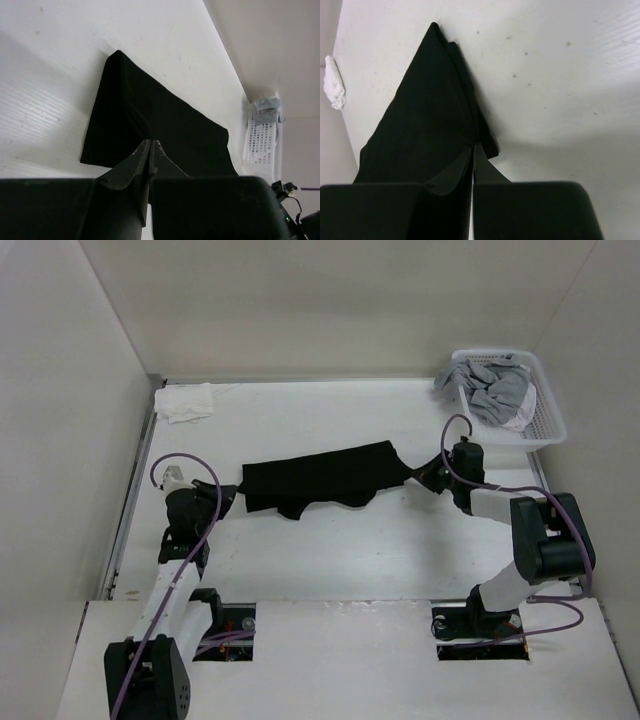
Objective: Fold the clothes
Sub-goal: Fold the tank top
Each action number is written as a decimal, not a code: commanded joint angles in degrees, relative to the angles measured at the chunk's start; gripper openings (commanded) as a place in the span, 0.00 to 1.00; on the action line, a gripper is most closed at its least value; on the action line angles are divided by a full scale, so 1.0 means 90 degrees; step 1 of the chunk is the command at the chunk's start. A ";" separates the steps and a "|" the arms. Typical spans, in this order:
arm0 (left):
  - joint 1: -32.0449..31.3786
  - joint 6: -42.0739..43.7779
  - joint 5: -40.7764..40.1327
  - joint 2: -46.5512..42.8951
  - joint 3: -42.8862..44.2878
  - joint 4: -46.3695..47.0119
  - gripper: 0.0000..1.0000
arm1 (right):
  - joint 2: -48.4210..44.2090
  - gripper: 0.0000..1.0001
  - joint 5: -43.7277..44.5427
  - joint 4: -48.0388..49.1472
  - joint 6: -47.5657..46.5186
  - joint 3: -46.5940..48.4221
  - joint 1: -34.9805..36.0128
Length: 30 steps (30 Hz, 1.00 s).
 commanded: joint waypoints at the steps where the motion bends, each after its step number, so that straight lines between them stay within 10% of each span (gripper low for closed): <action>1: 0.0166 -0.0121 0.0469 -0.0336 -0.0255 -0.0130 0.00 | -0.0236 0.01 0.0137 0.0305 0.0011 -0.0181 -0.0081; 8: 0.0635 0.0406 0.0451 -0.0572 -0.0685 -0.0951 0.07 | -0.0363 0.05 0.0273 0.0091 0.0001 -0.0533 0.0114; 16: 0.0569 0.0201 0.0363 -0.0542 -0.0247 -0.0786 0.21 | -0.0627 0.43 0.0605 -0.0738 -0.0496 0.0002 0.0260; 25: -0.4087 0.0094 -0.1911 0.1894 0.1529 0.0598 0.21 | -0.0012 0.42 0.1748 -0.1989 -0.1220 0.1185 0.0934; 30: -0.4463 -0.0316 -0.1747 0.3723 0.1737 0.1654 0.20 | 0.0067 0.30 0.1797 -0.2311 -0.1210 0.1224 0.1305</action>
